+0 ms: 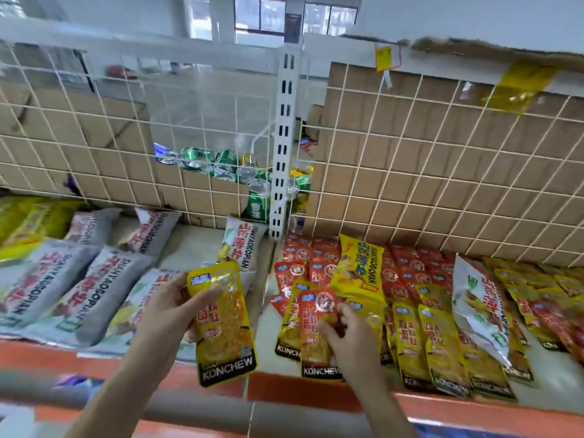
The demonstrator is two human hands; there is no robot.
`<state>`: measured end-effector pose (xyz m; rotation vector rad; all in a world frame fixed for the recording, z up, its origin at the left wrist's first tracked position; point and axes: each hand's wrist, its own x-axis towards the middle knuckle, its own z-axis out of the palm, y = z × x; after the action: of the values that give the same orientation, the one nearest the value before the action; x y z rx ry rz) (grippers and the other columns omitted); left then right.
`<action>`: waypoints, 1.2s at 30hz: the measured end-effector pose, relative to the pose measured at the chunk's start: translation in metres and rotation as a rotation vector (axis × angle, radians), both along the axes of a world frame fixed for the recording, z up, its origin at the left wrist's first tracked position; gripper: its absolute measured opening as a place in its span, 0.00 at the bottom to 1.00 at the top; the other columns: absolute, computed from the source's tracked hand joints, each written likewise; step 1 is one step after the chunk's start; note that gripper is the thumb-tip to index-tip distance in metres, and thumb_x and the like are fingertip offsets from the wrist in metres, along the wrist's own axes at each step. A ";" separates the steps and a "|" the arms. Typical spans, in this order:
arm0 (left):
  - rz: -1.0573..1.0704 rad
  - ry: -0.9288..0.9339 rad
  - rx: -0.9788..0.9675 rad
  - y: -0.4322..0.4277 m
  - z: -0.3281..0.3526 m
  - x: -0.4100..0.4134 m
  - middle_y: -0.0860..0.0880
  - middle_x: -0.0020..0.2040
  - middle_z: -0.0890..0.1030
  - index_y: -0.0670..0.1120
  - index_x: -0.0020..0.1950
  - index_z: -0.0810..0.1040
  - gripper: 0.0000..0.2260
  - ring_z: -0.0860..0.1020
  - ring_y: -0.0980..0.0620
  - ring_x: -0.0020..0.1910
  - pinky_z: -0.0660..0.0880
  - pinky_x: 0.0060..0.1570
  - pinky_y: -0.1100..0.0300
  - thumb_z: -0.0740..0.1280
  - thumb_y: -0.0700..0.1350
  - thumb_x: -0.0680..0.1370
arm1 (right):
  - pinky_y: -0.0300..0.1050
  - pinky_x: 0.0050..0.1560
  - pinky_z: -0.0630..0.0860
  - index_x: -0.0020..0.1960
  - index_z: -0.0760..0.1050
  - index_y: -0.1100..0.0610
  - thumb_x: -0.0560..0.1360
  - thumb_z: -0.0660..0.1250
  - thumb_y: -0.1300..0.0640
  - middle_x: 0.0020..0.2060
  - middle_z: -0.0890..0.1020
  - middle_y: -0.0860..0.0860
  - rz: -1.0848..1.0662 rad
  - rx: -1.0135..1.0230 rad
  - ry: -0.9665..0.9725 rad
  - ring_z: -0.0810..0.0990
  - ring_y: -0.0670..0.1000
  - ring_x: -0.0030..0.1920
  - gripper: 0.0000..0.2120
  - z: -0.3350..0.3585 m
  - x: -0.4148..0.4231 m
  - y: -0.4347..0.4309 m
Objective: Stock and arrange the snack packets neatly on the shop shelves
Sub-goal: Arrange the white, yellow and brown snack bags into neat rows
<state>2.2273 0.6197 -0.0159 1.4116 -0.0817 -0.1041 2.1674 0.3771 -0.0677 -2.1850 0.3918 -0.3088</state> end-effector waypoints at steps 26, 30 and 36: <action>-0.260 -0.060 -0.029 -0.045 0.011 0.006 0.43 0.43 0.84 0.43 0.51 0.78 0.39 0.83 0.46 0.37 0.78 0.29 0.61 0.81 0.63 0.47 | 0.51 0.49 0.75 0.55 0.76 0.53 0.70 0.56 0.41 0.48 0.81 0.50 -0.268 -0.612 -0.165 0.80 0.54 0.49 0.22 0.017 -0.048 -0.050; -0.274 -0.030 -0.043 -0.073 0.008 -0.001 0.40 0.46 0.83 0.44 0.50 0.78 0.36 0.83 0.44 0.41 0.80 0.36 0.52 0.81 0.60 0.49 | 0.48 0.52 0.72 0.60 0.75 0.53 0.70 0.56 0.40 0.51 0.80 0.50 -0.284 -0.585 -0.182 0.78 0.54 0.52 0.25 0.028 -0.081 -0.093; -0.290 -0.039 0.000 -0.136 0.012 -0.034 0.43 0.45 0.84 0.45 0.53 0.79 0.36 0.81 0.51 0.37 0.78 0.28 0.59 0.81 0.61 0.50 | 0.47 0.50 0.72 0.60 0.74 0.53 0.71 0.58 0.42 0.52 0.80 0.51 -0.298 -0.566 -0.217 0.73 0.48 0.53 0.23 0.035 -0.143 -0.167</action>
<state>2.1933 0.4833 -0.0043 1.3952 -0.3189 -0.3164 2.0242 0.2101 -0.0323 -2.6000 0.5592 -0.9053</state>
